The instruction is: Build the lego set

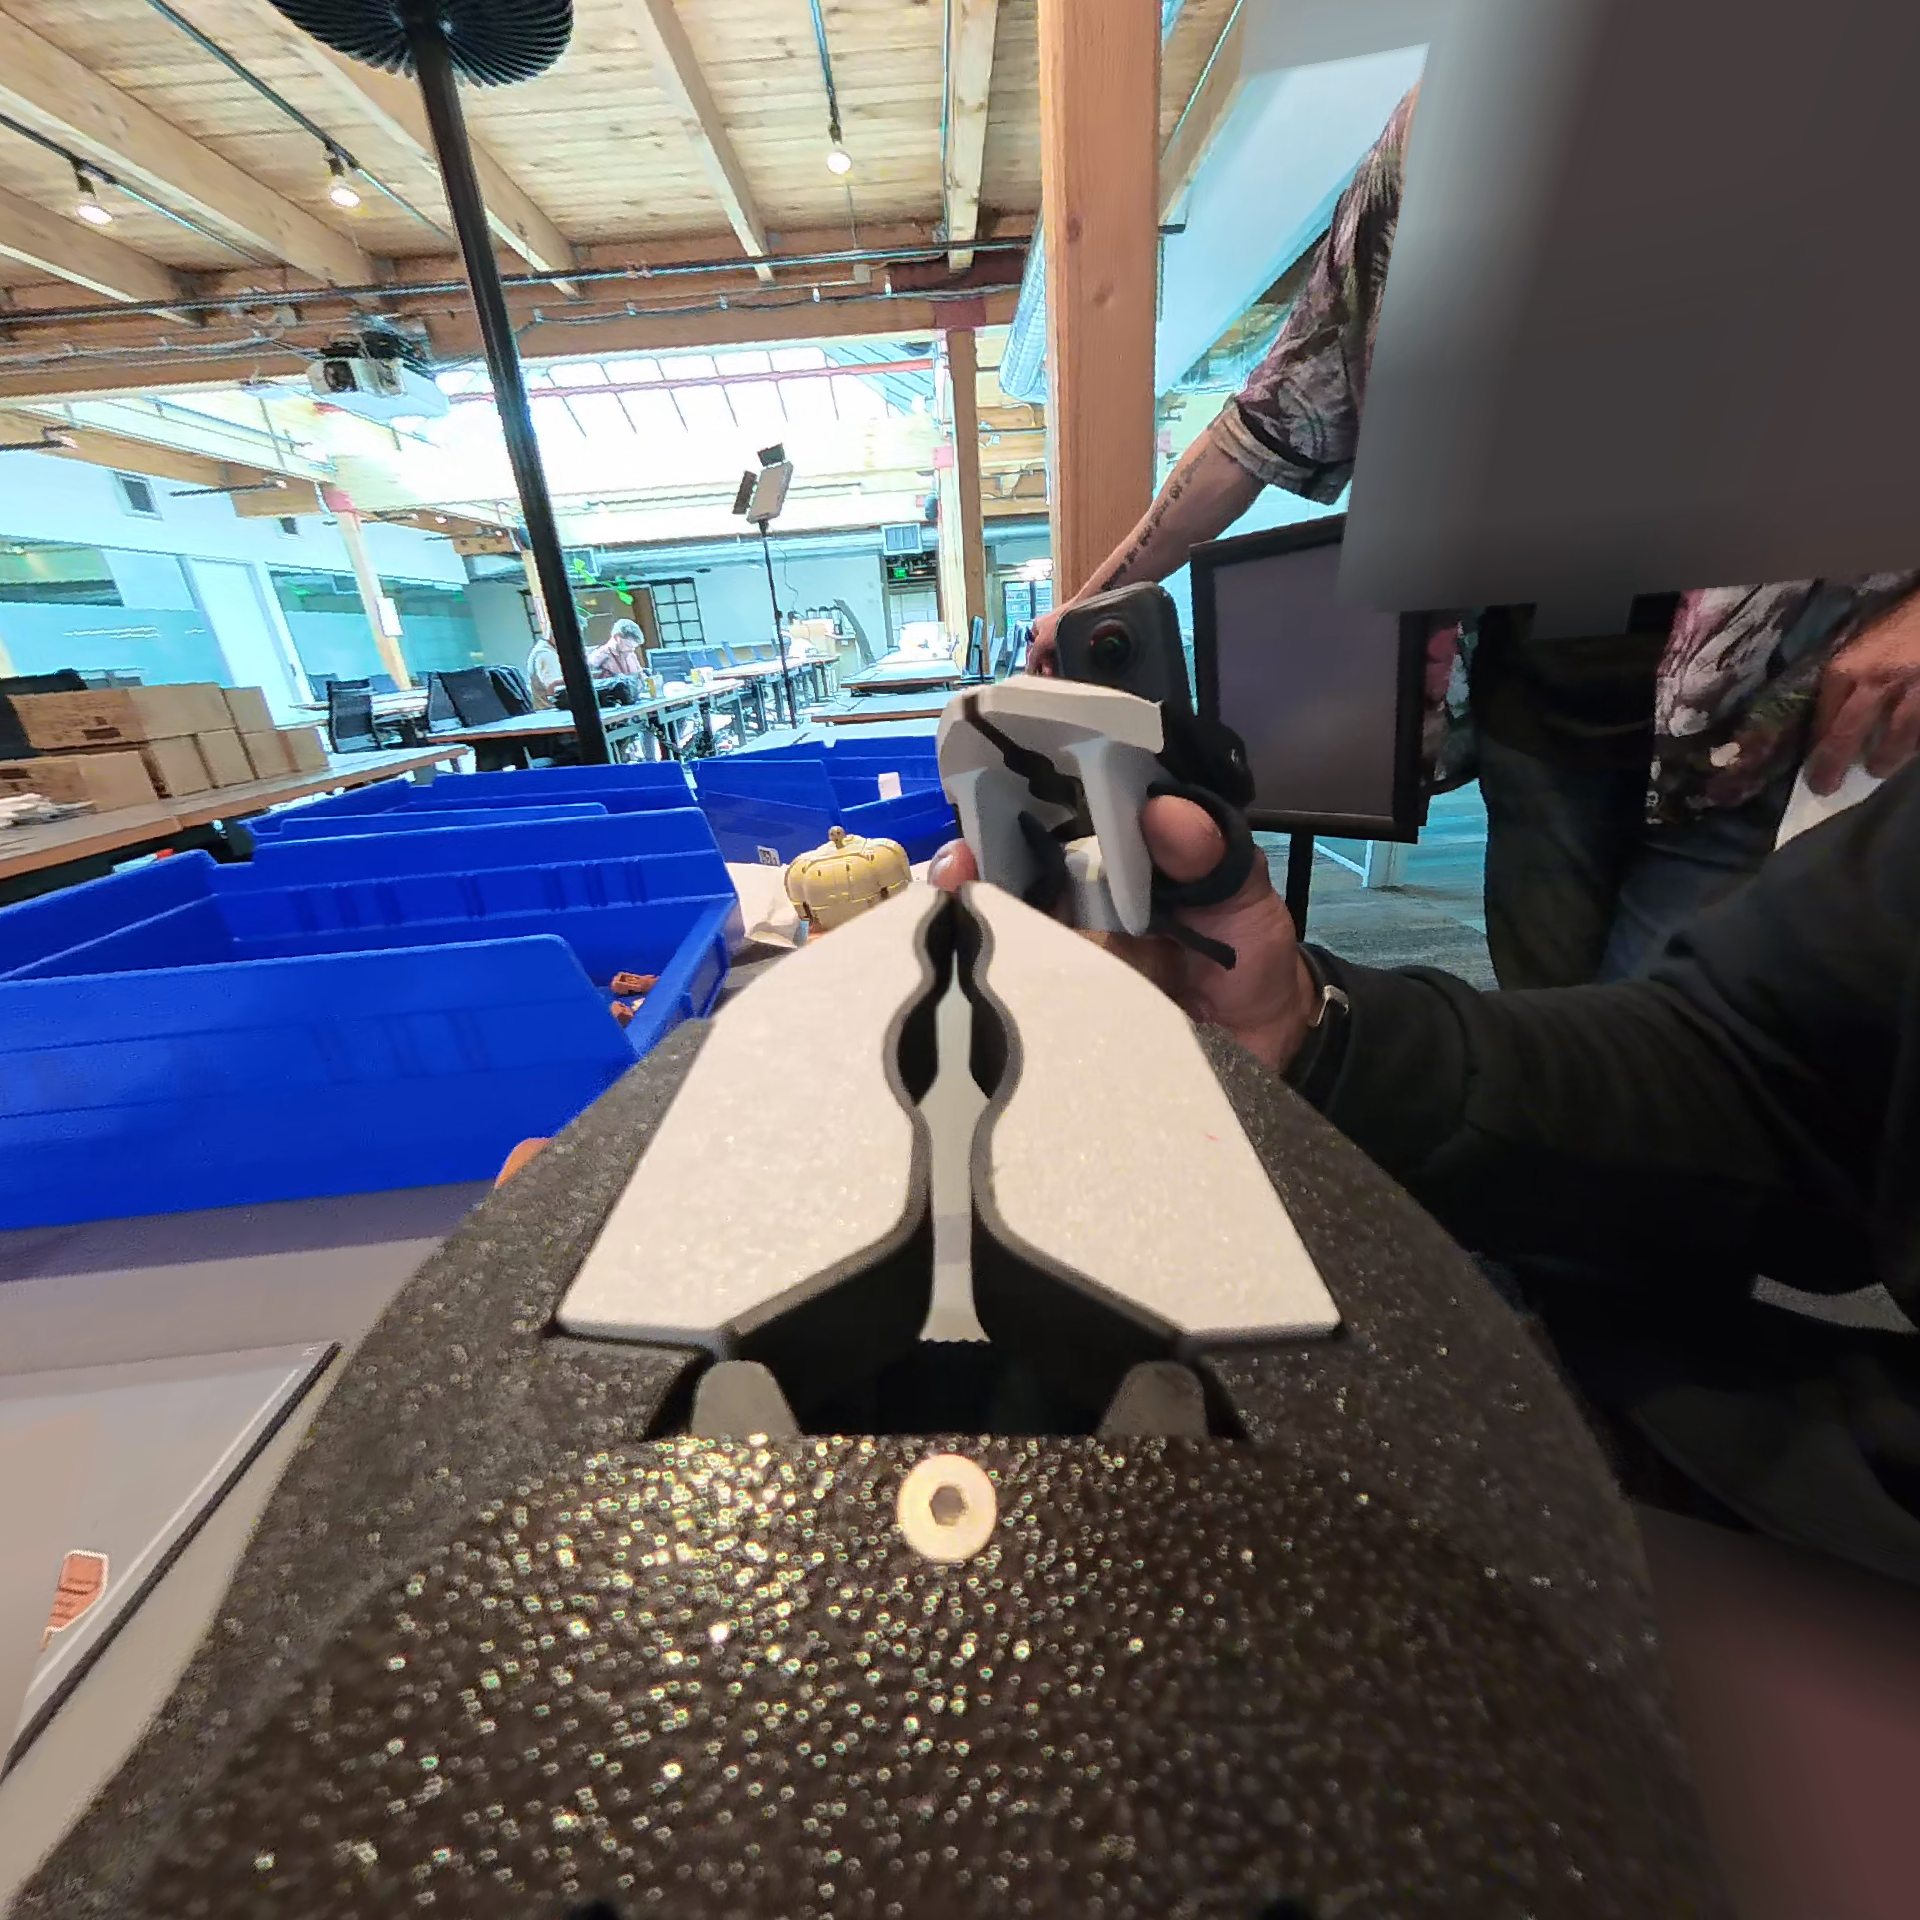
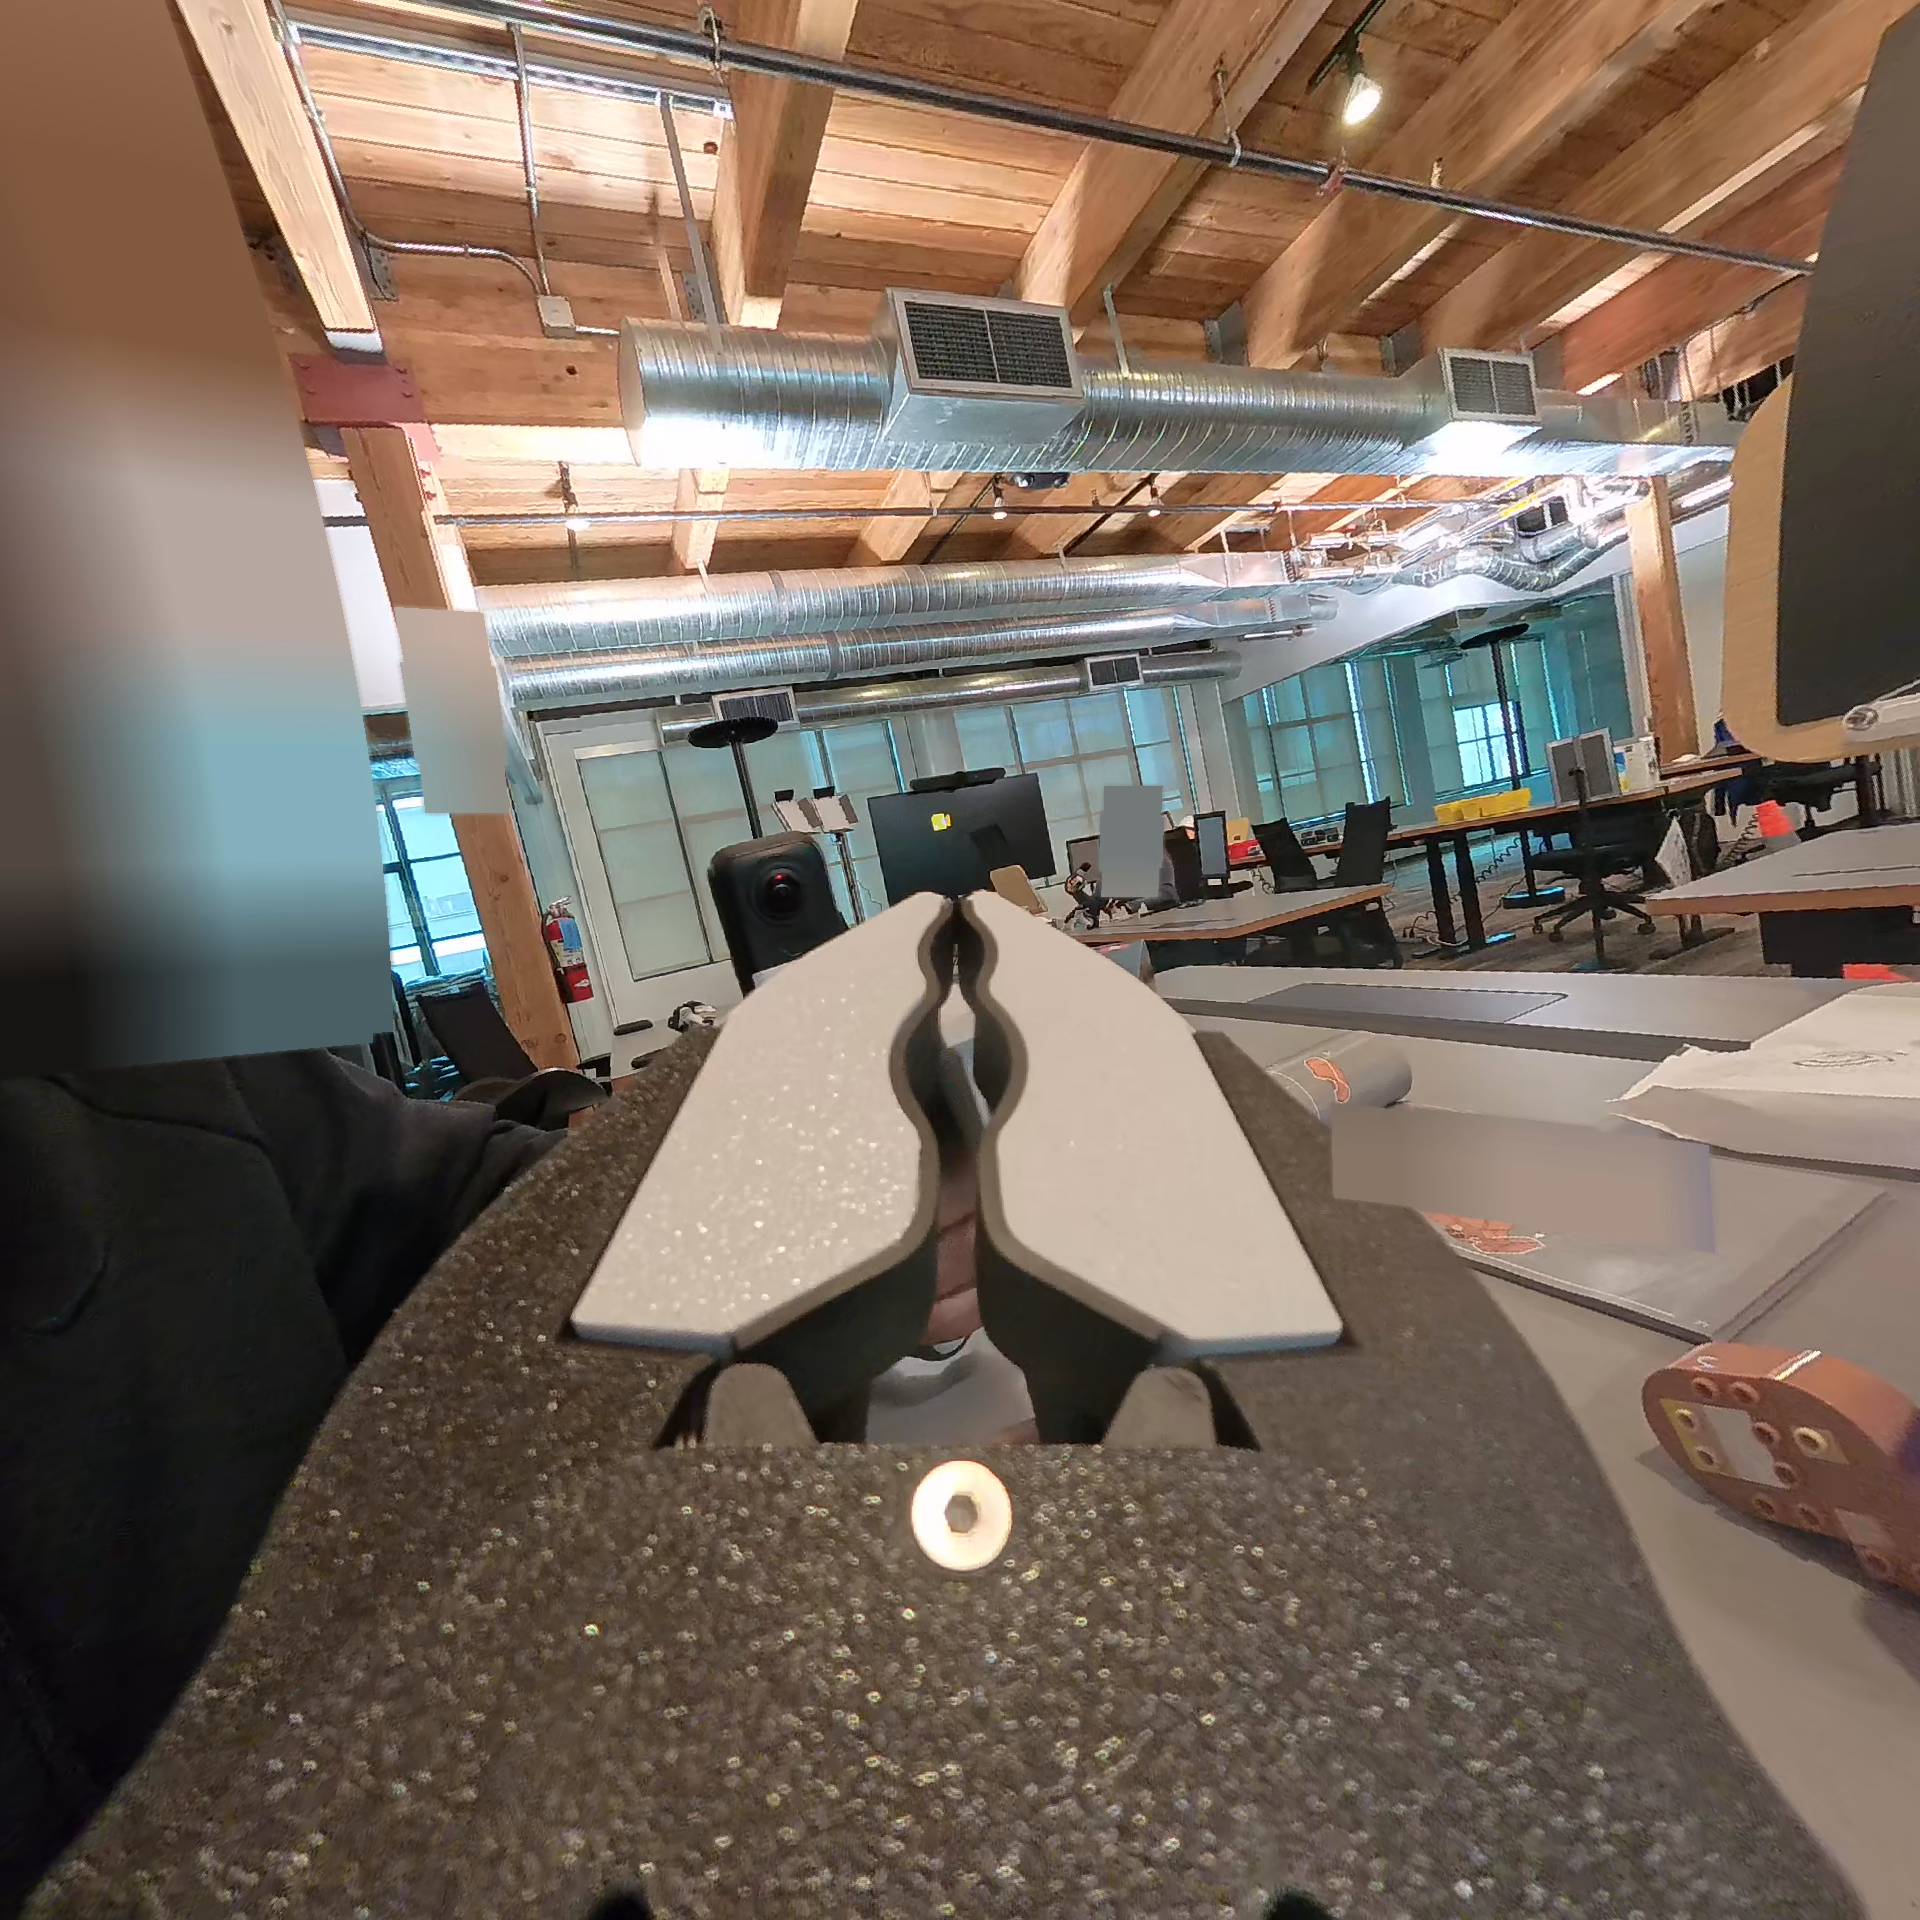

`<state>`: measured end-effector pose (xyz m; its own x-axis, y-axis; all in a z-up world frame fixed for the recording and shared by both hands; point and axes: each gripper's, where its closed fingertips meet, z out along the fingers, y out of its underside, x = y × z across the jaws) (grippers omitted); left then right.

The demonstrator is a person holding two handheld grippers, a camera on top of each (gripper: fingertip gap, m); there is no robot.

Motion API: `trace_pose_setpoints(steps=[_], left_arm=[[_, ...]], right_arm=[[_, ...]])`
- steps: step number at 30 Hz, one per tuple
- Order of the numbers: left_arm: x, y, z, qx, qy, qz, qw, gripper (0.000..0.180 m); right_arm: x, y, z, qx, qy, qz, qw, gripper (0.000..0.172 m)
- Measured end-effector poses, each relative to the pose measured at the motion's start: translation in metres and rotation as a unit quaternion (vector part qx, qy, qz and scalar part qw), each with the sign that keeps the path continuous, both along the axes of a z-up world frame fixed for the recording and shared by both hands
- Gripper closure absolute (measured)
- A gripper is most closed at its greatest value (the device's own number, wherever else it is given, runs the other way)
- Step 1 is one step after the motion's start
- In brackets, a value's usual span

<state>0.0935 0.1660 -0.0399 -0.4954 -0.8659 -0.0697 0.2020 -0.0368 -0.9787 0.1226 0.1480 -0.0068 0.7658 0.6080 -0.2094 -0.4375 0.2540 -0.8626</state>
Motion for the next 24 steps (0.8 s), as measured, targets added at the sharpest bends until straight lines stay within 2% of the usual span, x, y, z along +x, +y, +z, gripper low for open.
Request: trace_pose_setpoints(steps=[3, 8, 10, 12, 24], left_arm=[[0.0010, 0.0014, 0.0010, -0.003, -0.002, 0.009, 1.000, 0.175], [0.0008, 0.0000, -0.0002, 0.002, 0.000, 0.006, 1.000, 0.180], [0.0013, 0.0009, 0.0004, -0.001, -0.001, 0.009, 1.000, 0.174], [0.0004, 0.0002, -0.0002, 0.005, -0.002, 0.006, 1.000, 0.180], [-0.0008, 0.0009, 0.0032, 0.008, -0.013, 0.012, 1.000, 0.180]], right_arm=[[-0.0002, 0.0001, -0.0001, 0.000, 0.000, 0.000, 1.000, 0.172], [-0.0004, -0.0001, 0.0000, 0.000, -0.001, 0.000, 1.000, 0.172], [-0.0005, 0.0000, -0.0001, 0.000, -0.001, 0.000, 1.000, 0.172], [-0.0005, -0.0001, 0.0000, 0.000, -0.001, 0.000, 1.000, 0.172], [-0.0007, 0.0001, -0.0002, -0.001, -0.001, 0.000, 1.000, 0.172]])
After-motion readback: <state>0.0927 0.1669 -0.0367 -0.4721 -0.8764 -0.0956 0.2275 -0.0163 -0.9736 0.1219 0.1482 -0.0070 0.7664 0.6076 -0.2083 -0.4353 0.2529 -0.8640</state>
